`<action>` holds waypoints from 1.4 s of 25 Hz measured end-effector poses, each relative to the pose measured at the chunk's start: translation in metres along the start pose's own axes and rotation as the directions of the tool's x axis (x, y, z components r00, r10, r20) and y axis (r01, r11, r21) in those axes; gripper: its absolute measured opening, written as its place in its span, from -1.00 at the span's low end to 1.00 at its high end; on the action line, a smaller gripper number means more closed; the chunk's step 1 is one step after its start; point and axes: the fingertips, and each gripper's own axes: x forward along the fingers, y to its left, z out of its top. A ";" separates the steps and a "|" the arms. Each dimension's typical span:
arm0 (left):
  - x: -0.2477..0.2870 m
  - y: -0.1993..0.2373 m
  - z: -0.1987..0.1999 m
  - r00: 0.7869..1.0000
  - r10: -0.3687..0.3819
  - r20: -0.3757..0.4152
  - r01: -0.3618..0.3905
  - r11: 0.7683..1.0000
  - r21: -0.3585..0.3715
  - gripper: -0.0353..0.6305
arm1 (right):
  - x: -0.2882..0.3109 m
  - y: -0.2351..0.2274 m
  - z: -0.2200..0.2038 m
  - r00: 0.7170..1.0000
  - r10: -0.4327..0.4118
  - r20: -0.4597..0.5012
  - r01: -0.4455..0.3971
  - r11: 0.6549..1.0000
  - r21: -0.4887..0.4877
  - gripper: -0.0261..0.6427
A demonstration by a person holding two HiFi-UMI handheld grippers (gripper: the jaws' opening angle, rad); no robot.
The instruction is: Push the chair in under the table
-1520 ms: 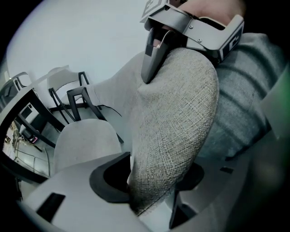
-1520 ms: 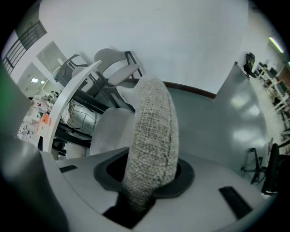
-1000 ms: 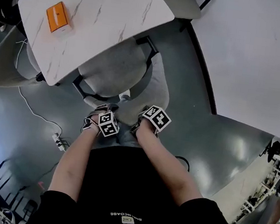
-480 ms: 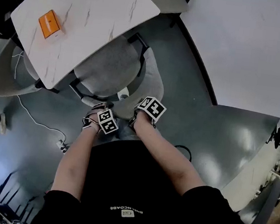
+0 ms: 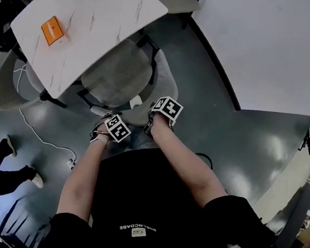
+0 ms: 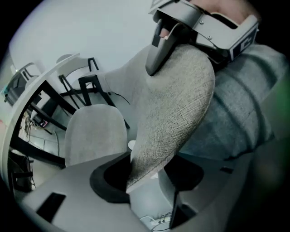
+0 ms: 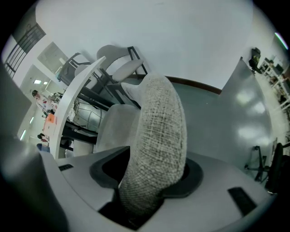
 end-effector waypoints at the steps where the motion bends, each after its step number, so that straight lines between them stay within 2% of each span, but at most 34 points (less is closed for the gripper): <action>1: -0.004 0.002 -0.001 1.000 0.003 0.006 -0.002 0.999 -0.037 -0.22 | -0.002 0.002 0.000 1.000 0.010 -0.011 -0.010 1.000 -0.001 -0.28; 3: -0.012 0.004 -0.003 1.000 0.015 0.000 -0.015 0.996 -0.093 -0.22 | -0.009 0.004 0.001 1.000 0.020 -0.019 -0.020 1.000 0.002 -0.24; 6: -0.027 0.003 -0.005 0.999 0.033 -0.037 -0.037 0.991 -0.129 -0.23 | -0.030 0.003 0.001 0.999 0.033 -0.020 -0.033 0.999 0.014 -0.23; 8: -0.043 0.005 -0.001 0.999 0.043 -0.030 -0.048 0.984 -0.169 -0.24 | -0.048 0.005 0.009 0.999 0.043 -0.010 -0.043 0.999 0.008 -0.23; 9: -0.055 0.007 0.004 0.998 0.056 -0.005 -0.056 0.978 -0.201 -0.24 | -0.058 0.006 0.014 0.999 0.048 -0.003 -0.048 0.999 0.005 -0.23; 11: -0.083 0.015 0.019 0.992 0.091 0.086 -0.063 0.955 -0.289 -0.38 | -0.078 0.005 0.021 0.998 0.062 0.014 -0.062 0.998 0.007 -0.23; 13: -0.116 0.029 0.041 0.967 0.141 0.211 -0.047 0.918 -0.394 -0.42 | -0.100 0.009 0.035 0.994 0.093 0.062 -0.092 0.996 -0.023 -0.24; 15: -0.157 0.050 0.064 0.920 0.227 0.320 -0.049 0.875 -0.481 -0.55 | -0.126 0.031 0.054 0.978 0.174 0.119 -0.163 0.982 -0.095 -0.24; 16: -0.181 0.060 0.074 0.894 0.278 0.351 -0.068 0.859 -0.507 -0.69 | -0.140 0.046 0.064 0.961 0.238 0.139 -0.220 0.967 -0.131 -0.24; 17: -0.204 0.068 0.084 0.869 0.326 0.373 -0.093 0.847 -0.523 -0.78 | -0.155 0.064 0.072 0.937 0.314 0.150 -0.289 0.942 -0.169 -0.24; 19: -0.251 0.076 0.106 0.808 0.402 0.431 -0.117 0.826 -0.551 -0.84 | -0.188 0.099 0.085 0.869 0.474 0.142 -0.427 0.864 -0.265 -0.25; 21: -0.296 0.077 0.129 0.727 0.455 0.513 -0.097 0.809 -0.580 -0.88 | -0.222 0.130 0.092 0.787 0.605 0.122 -0.523 0.759 -0.388 -0.33; 23: -0.336 0.072 0.152 0.632 0.482 0.607 -0.059 0.810 -0.583 -0.88 | -0.257 0.156 0.098 0.695 0.710 0.118 -0.569 0.642 -0.514 -0.48; 27: -0.397 0.058 0.189 0.438 0.493 0.752 0.027 0.829 -0.559 -0.88 | -0.324 0.196 0.107 0.470 0.879 0.085 -0.585 0.382 -0.716 -0.73; 29: -0.420 0.046 0.200 0.361 0.475 0.802 0.070 0.844 -0.531 -0.88 | -0.352 0.206 0.107 0.376 0.924 0.062 -0.559 0.280 -0.781 -0.79; 31: -0.436 0.036 0.207 0.314 0.461 0.830 0.076 0.859 -0.506 -0.88 | -0.372 0.212 0.107 0.321 0.946 0.048 -0.517 0.218 -0.828 -0.81; 35: -0.452 0.022 0.215 0.261 0.447 0.856 0.005 0.886 -0.464 -0.88 | -0.399 0.220 0.097 0.237 0.971 -0.012 -0.436 0.095 -0.895 -0.82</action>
